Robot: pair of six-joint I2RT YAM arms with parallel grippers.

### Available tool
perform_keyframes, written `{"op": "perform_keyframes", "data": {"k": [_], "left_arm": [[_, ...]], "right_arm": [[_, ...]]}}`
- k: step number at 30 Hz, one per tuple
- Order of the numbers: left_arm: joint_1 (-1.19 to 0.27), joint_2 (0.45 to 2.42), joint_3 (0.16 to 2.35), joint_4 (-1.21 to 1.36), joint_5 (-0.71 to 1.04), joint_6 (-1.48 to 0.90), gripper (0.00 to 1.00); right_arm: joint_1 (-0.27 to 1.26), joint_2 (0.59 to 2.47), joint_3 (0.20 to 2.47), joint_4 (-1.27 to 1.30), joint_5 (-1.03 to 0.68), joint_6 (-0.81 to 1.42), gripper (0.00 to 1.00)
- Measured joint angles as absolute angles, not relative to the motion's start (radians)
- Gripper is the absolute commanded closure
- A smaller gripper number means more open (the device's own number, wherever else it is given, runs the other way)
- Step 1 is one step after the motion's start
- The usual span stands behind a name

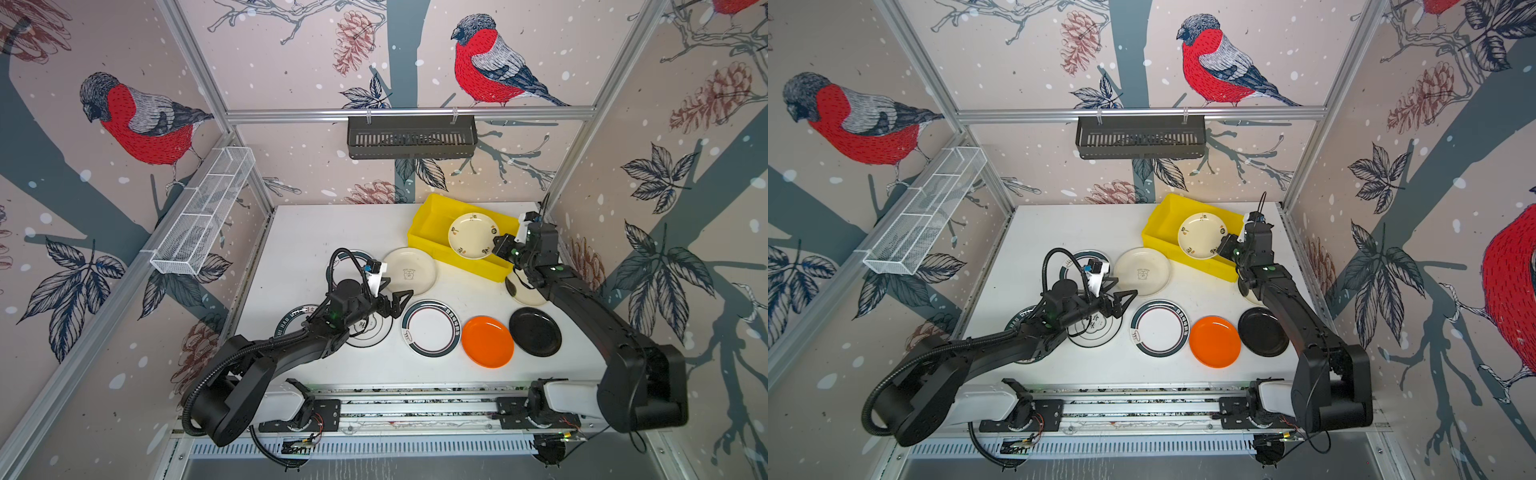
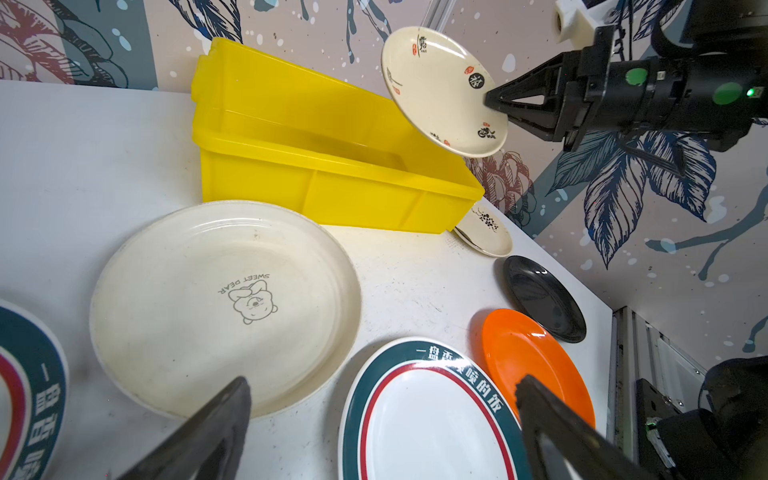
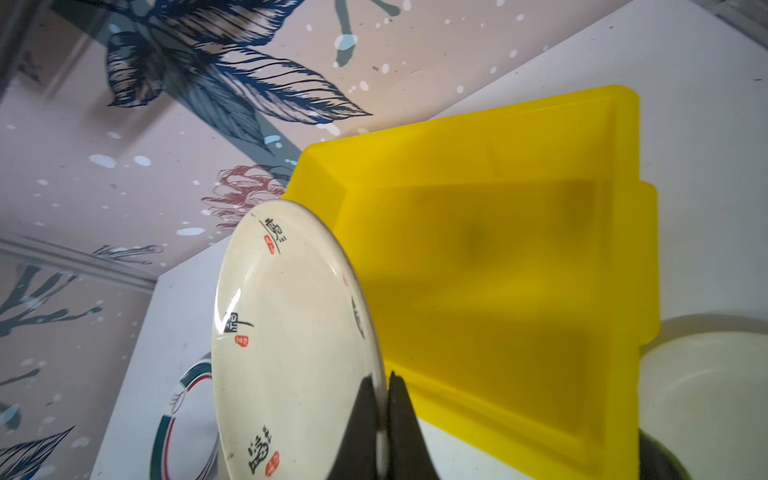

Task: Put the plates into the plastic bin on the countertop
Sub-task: 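Lift the plate with the right gripper and lower it into the yellow bin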

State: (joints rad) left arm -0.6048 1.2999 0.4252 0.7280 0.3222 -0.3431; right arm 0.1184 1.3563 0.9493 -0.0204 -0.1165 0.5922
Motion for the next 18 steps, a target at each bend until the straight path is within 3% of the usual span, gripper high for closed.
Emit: {"op": "perform_keyframes", "data": {"k": [8,18], "left_arm": [[-0.605,1.291,0.421,0.727,0.298,-0.340,0.02],[-0.605,1.283,0.422,0.714,0.277,-0.332,0.02]], "right_arm": [[0.124,1.561,1.085,-0.033,0.030,0.575,1.00],[0.130,1.776,1.209,-0.036,0.051,0.577,1.00]]}}
